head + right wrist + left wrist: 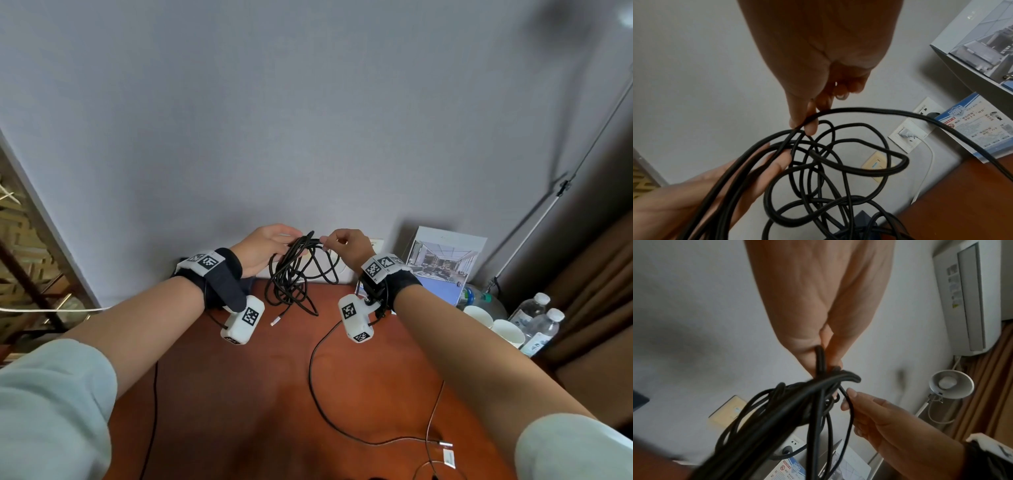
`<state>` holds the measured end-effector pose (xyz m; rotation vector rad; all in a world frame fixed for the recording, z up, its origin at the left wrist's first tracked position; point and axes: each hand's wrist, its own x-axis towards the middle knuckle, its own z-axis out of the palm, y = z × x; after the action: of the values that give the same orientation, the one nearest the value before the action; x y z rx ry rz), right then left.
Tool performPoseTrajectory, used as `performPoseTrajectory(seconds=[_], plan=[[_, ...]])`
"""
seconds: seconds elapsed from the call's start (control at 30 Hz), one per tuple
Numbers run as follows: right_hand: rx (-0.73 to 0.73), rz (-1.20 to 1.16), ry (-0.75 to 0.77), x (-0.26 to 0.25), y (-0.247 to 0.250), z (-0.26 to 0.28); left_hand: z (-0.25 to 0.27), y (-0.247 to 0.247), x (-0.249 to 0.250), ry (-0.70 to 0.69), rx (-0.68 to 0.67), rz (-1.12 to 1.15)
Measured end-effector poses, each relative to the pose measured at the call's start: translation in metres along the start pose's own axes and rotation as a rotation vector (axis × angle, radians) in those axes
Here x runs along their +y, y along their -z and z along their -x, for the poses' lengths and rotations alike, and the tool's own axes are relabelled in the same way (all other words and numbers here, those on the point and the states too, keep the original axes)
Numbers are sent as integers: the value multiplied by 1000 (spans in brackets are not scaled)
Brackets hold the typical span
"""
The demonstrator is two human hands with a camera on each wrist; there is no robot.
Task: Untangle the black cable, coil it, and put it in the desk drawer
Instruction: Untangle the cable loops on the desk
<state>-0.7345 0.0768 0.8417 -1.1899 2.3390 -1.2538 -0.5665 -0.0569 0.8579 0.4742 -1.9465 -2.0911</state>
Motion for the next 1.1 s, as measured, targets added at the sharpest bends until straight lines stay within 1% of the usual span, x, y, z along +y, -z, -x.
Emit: performPoseTrajectory(seconds=[0.07, 0.13, 0.23, 0.27, 0.33, 0.4, 0.43, 0.47, 0.57, 0.63, 0.73, 0.8, 0.83, 0.9, 0.97, 1.03, 1.07, 1.1], plan=[[-35, -26, -15, -5, -4, 5, 0, -5, 0, -25, 87, -68], [-32, -86, -43, -6, -12, 7, -3, -10, -2, -46, 170, -152], [-13, -188, -142, -11, -19, 11, -9, -17, -7, -80, 260, -267], [-35, -198, -195, -14, -18, 12, -9, -19, -9, -95, 290, -309], [-152, -204, -318, -23, -13, 18, -8, -24, -12, -140, 333, -444], [-301, -255, -434, -33, -8, 23, -7, -34, -14, -173, 338, -560], [-350, -321, -481, -37, -8, 26, -7, -39, -15, -181, 324, -601], [-366, -413, -524, -40, -9, 29, -8, -43, -16, -188, 299, -636], [-328, -712, -664, -45, -9, 35, -11, -51, -13, -165, 217, -697], [-322, -829, -719, -42, -8, 36, -13, -52, -10, -135, 178, -723], [-342, -908, -747, -32, -7, 34, -13, -51, -6, -112, 127, -666], [-348, -977, -734, -21, -5, 34, -13, -46, -2, -101, 92, -534], [-323, -1027, -736, -16, -4, 34, -13, -42, 0, -94, 86, -446], [-178, -1146, -781, -3, 3, 35, -10, -35, 5, -80, 66, -236], [-31, -1193, -805, 14, 9, 34, -4, -27, 13, -89, 42, -78], [75, -1221, -812, 29, 14, 31, -1, -15, 18, -86, 58, -9], [122, -1224, -804, 36, 18, 28, 1, -9, 19, -73, 73, -8], [139, -1224, -785, 39, 21, 26, 2, -2, 19, -54, 86, -25]])
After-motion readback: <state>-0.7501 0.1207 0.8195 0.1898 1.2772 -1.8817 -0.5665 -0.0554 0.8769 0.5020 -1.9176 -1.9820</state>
